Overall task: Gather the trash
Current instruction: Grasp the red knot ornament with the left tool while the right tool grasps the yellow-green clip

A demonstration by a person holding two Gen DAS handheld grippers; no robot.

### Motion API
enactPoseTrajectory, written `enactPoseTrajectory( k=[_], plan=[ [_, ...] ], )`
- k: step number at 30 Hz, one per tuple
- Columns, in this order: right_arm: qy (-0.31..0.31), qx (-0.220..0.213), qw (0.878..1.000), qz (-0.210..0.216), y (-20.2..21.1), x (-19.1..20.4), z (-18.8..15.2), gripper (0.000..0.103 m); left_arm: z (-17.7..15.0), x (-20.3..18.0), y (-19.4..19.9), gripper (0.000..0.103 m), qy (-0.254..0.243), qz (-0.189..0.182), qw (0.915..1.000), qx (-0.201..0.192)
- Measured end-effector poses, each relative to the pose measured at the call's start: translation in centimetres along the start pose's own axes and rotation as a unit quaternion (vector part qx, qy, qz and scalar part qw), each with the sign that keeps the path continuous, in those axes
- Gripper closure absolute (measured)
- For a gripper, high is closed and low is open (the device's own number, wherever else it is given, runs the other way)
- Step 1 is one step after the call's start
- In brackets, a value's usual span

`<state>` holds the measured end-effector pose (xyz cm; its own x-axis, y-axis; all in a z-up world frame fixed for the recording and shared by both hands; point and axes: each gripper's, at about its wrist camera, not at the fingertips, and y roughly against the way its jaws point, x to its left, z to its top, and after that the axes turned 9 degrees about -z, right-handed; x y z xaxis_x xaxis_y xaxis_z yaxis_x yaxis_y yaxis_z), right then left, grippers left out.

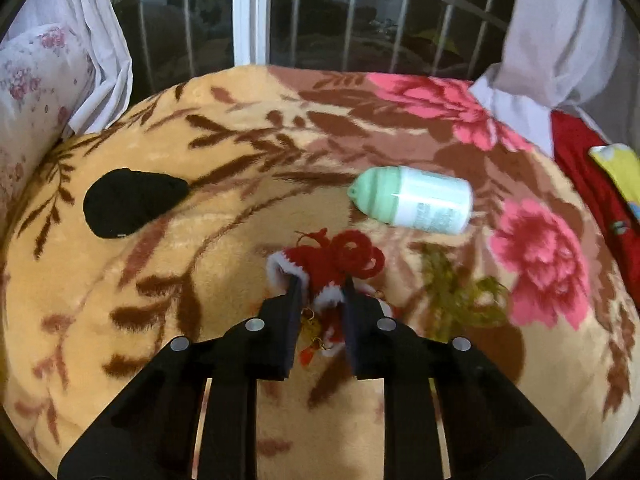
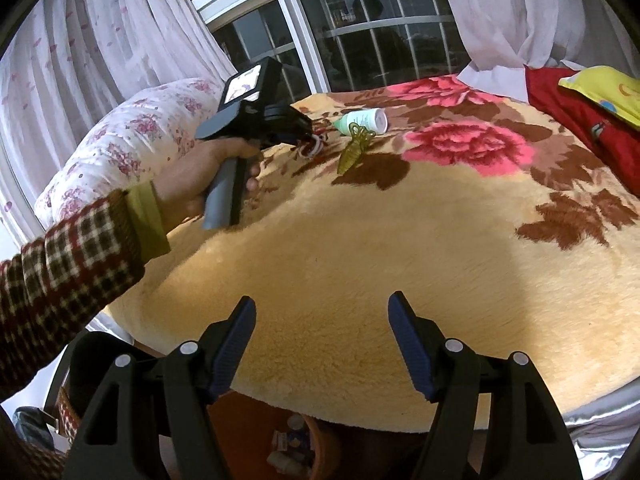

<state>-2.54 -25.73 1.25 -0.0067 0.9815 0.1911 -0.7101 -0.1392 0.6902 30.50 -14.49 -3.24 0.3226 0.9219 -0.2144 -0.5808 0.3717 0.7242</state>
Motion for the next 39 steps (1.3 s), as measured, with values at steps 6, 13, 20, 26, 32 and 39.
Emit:
enactPoseTrajectory(
  k=[6,13,20,26,32,39],
  plan=[
    [0.005,-0.005,1.000,0.005,0.3,0.7,0.2,0.035,-1.8,0.1,4.1,0.086,-0.025,-0.023,0.9990,-0.031],
    [0.016,-0.007,1.000,0.009,0.5,1.8,0.3,0.035,-2.1,0.4,6.2,0.086,-0.024,-0.043,0.9979,-0.043],
    [0.005,0.002,1.000,0.026,-1.9,1.0,4.1,0.035,-4.9,-0.3,11.5,0.086,-0.059,-0.051,0.9940,-0.076],
    [-0.004,0.010,1.000,-0.026,-8.4,0.8,11.6,0.035,-8.9,0.4,15.5,0.086,-0.056,-0.065,0.9928,-0.084],
    [-0.050,0.051,0.995,-0.076,-17.8,0.0,18.1,0.035,-12.0,2.4,17.6,0.086,-0.034,-0.069,0.9936,-0.082],
    [-0.110,0.108,0.984,-0.088,-24.4,-0.9,20.0,0.057,-13.6,3.9,18.3,0.086,-0.035,-0.065,0.9942,-0.078]
  ],
)
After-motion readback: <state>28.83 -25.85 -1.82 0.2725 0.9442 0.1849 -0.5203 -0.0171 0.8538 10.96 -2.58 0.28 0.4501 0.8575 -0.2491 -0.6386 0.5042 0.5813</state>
